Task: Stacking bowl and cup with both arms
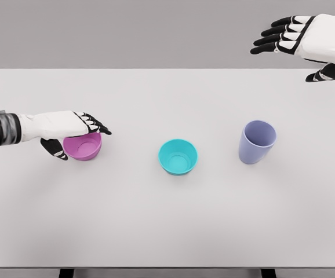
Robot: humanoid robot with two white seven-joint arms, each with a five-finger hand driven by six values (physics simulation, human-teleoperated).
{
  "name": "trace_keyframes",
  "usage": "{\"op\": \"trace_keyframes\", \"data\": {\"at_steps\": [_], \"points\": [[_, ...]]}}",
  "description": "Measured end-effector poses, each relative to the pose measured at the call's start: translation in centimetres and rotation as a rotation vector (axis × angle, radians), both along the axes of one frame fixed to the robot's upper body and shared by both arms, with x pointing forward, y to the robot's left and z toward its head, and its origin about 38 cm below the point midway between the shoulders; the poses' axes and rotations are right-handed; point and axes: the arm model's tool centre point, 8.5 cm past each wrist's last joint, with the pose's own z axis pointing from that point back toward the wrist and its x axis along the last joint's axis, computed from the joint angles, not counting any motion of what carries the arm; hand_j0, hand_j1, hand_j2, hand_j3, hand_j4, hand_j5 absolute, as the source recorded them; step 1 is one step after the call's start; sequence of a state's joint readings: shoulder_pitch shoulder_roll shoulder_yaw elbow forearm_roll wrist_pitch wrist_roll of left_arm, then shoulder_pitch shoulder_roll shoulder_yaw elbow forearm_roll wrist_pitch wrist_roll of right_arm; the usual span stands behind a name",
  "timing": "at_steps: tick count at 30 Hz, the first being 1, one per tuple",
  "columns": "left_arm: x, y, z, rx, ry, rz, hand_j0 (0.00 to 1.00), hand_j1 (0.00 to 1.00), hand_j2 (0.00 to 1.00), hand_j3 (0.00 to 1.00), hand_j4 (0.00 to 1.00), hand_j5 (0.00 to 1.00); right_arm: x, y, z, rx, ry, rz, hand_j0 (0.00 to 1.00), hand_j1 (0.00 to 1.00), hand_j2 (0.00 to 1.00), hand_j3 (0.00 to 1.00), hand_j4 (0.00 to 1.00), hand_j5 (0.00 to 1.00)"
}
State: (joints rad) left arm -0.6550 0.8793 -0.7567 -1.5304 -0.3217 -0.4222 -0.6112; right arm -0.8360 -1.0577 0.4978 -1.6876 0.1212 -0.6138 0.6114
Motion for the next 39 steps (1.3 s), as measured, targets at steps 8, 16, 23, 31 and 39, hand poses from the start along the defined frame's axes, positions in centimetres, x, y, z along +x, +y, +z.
{"op": "trace_keyframes", "data": {"at_steps": [8,16,23,31,39], "points": [[0.2,-0.1,-0.4,-0.004,0.005,0.004,1.0,1.0,1.0,1.0,1.0,1.0,0.0,-0.3,-1.3,-0.004,0.034,-0.007,1.0,1.0,1.0,1.0,1.0,1.0],[0.4,-0.2,-0.9,-0.003,0.011,0.007,1.0,1.0,1.0,1.0,1.0,1.0,0.0,-0.2,-1.3,-0.004,0.035,-0.007,1.0,1.0,1.0,1.0,1.0,1.0],[0.5,-0.1,-1.2,-0.004,0.02,0.016,0.98,0.98,0.98,0.98,0.98,0.98,0.0,-0.2,-1.4,-0.002,0.035,-0.005,1.0,1.0,1.0,1.0,1.0,1.0],[0.5,0.1,-1.5,-0.003,0.027,0.024,0.82,0.82,0.82,0.82,0.82,0.82,0.0,-0.2,-1.3,-0.002,0.034,-0.004,1.0,1.0,1.0,1.0,1.0,1.0],[0.5,0.0,-1.1,-0.009,0.022,0.021,0.75,0.75,0.75,0.75,0.75,0.75,0.0,-0.2,-1.3,-0.003,0.033,-0.005,1.0,1.0,1.0,1.0,1.0,1.0]]}}
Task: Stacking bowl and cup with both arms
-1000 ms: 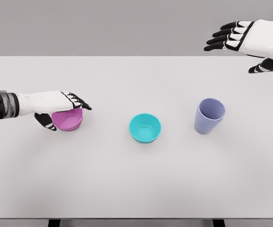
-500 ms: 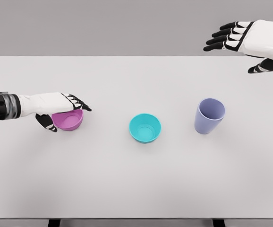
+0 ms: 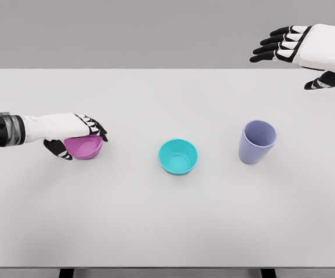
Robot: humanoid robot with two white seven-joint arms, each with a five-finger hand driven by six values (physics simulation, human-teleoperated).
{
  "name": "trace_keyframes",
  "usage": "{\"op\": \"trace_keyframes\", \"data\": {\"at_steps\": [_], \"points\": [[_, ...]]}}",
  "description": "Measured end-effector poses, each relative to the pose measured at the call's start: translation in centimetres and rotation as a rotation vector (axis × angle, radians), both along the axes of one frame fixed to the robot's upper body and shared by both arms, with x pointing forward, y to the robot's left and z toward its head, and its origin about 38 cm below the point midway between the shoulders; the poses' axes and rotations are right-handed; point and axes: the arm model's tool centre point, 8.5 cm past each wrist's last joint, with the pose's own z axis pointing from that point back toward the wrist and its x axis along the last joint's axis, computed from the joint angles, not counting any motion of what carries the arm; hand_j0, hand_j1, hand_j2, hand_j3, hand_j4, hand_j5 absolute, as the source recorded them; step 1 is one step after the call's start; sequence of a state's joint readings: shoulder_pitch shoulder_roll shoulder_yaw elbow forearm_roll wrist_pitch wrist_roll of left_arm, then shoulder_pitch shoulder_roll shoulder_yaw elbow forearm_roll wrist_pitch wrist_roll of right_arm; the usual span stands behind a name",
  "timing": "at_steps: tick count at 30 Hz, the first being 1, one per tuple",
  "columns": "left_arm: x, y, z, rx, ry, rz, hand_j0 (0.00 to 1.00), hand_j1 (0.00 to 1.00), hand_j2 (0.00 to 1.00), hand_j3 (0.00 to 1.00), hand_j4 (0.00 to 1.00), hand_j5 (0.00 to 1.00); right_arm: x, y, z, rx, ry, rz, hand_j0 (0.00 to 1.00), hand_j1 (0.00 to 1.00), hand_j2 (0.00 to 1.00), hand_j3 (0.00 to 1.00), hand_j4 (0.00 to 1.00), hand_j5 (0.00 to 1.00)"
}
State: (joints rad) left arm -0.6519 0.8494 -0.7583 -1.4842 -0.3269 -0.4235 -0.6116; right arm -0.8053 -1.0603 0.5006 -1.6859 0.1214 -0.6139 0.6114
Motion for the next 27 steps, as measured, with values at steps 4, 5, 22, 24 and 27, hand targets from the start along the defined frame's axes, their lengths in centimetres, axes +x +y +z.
{"op": "trace_keyframes", "data": {"at_steps": [4,5,22,24,27], "points": [[0.0,-0.2,0.4,-0.006,-0.007,-0.007,0.74,0.74,0.74,0.74,0.74,0.74,0.0,0.0,0.0,-0.001,0.001,-0.001,1.0,1.0,1.0,1.0,1.0,1.0],[0.0,-0.4,0.5,-0.008,-0.011,-0.011,0.74,0.74,0.74,0.74,0.74,0.74,0.0,0.0,0.0,-0.001,0.001,-0.001,1.0,1.0,1.0,1.0,1.0,1.0],[-1.6,-3.2,3.9,-0.03,-0.093,-0.127,0.74,0.74,0.74,0.74,0.74,0.74,0.0,-0.1,0.0,-0.002,0.001,-0.002,1.0,1.0,1.0,1.0,1.0,1.0],[-1.7,-3.4,4.1,-0.032,-0.097,-0.135,0.74,0.74,0.74,0.74,0.74,0.74,0.0,-0.1,0.0,-0.002,0.001,-0.002,1.0,1.0,1.0,1.0,1.0,1.0],[-1.9,-3.8,4.4,-0.035,-0.106,-0.15,0.73,0.73,0.73,0.73,0.73,0.73,0.0,-0.1,0.0,-0.002,0.001,-0.002,1.0,1.0,1.0,1.0,1.0,1.0]]}}
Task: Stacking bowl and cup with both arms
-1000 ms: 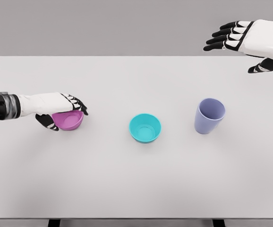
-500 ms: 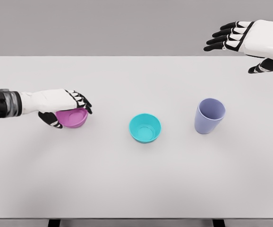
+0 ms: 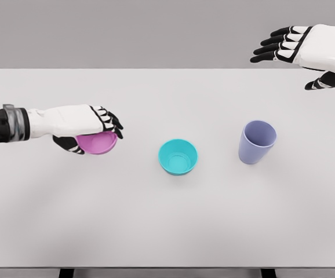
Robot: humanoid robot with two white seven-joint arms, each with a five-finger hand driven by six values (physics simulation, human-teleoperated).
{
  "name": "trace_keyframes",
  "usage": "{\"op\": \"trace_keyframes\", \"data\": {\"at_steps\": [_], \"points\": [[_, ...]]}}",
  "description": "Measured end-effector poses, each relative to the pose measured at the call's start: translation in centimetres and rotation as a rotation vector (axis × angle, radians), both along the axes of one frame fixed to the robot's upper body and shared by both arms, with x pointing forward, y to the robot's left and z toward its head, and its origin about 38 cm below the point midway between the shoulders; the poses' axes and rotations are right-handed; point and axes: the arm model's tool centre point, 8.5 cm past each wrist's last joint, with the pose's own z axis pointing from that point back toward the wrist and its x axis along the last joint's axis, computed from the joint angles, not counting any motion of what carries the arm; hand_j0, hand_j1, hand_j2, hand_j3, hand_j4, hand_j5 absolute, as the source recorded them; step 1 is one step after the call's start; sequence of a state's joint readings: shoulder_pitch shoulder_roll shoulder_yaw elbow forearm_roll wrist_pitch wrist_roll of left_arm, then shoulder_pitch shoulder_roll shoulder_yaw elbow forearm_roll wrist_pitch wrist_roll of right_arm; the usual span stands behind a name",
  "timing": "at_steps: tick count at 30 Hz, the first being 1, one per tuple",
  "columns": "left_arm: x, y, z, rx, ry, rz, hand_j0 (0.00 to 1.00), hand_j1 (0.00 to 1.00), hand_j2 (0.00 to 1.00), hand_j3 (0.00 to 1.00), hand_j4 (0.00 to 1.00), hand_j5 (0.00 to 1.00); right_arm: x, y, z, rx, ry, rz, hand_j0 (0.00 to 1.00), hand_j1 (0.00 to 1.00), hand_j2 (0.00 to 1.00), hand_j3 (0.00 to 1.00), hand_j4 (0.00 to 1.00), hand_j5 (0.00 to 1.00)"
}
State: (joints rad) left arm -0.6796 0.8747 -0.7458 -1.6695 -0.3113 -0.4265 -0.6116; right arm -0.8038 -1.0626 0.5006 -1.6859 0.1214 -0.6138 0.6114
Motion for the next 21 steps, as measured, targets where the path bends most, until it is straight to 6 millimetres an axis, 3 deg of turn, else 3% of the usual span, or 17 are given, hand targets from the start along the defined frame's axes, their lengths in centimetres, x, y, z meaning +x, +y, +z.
{"op": "trace_keyframes", "data": {"at_steps": [17,21], "points": [[-0.6,-2.4,1.2,-0.021,-0.036,-0.073,0.73,0.73,0.73,0.73,0.73,0.73,0.0,0.0,-0.1,0.0,0.003,0.0,1.0,1.0,1.0,1.0,1.0,1.0],[-0.6,-3.1,1.2,-0.032,-0.038,-0.087,0.73,0.73,0.73,0.73,0.73,0.73,-0.1,-0.1,-1.3,0.0,0.033,-0.002,1.0,1.0,1.0,1.0,1.0,1.0]]}}
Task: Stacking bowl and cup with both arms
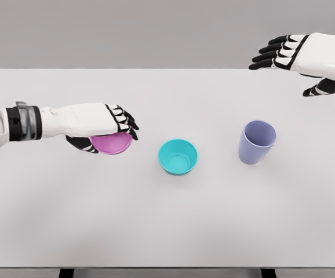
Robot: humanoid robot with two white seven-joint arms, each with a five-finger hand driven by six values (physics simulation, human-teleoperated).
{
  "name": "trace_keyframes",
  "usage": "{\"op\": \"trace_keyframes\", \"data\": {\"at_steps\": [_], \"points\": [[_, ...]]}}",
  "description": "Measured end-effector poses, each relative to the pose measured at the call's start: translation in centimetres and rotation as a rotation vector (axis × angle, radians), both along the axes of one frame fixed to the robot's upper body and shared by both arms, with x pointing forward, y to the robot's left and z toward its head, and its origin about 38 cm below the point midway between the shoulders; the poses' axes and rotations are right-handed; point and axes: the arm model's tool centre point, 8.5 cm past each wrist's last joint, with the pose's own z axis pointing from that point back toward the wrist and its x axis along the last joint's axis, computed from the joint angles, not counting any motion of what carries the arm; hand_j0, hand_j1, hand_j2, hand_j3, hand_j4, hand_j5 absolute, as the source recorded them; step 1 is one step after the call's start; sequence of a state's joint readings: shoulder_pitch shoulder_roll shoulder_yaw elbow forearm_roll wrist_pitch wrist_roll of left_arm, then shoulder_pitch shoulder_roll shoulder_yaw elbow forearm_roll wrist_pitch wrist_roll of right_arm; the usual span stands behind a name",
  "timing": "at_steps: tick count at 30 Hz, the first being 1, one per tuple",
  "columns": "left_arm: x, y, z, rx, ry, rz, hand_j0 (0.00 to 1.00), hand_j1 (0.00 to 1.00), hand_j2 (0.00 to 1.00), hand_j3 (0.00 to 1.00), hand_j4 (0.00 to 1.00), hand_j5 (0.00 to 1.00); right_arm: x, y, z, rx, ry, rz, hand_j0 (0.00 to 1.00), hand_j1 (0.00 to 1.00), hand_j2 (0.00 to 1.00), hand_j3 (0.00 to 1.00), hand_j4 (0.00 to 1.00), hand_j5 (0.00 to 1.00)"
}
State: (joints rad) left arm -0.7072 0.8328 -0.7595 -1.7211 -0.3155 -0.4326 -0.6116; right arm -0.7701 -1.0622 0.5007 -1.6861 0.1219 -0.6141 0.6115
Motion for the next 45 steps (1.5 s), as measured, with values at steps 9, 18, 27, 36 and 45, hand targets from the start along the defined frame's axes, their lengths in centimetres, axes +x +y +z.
{"op": "trace_keyframes", "data": {"at_steps": [9,18,27,36,45], "points": [[0.0,-1.9,-0.2,-0.031,0.001,-0.032,0.73,0.73,0.73,0.73,0.73,0.73,-0.1,-0.5,0.0,-0.011,0.004,-0.013,1.0,1.0,1.0,1.0,1.0,1.0],[-0.2,-4.0,-0.5,-0.064,0.007,-0.068,0.73,0.73,0.73,0.73,0.73,0.73,-0.9,-2.3,0.3,-0.038,0.005,-0.054,1.0,1.0,1.0,1.0,1.0,1.0],[-0.2,-6.7,-0.5,-0.086,-0.013,-0.107,0.73,0.73,0.73,0.73,0.73,0.73,-0.8,-0.3,-1.1,-0.002,0.029,0.0,1.0,1.0,1.0,1.0,1.0,1.0],[-0.5,-9.3,-1.2,-0.094,-0.01,-0.15,0.73,0.73,0.73,0.73,0.73,0.73,-1.3,1.5,-3.9,-0.079,0.08,0.051,1.0,1.0,1.0,1.0,1.0,1.0],[-0.1,-11.0,-2.1,-0.096,0.001,-0.161,0.74,0.74,0.74,0.74,0.74,0.74,-1.5,1.6,-5.3,-0.11,0.117,0.059,1.0,1.0,1.0,1.0,1.0,1.0]]}}
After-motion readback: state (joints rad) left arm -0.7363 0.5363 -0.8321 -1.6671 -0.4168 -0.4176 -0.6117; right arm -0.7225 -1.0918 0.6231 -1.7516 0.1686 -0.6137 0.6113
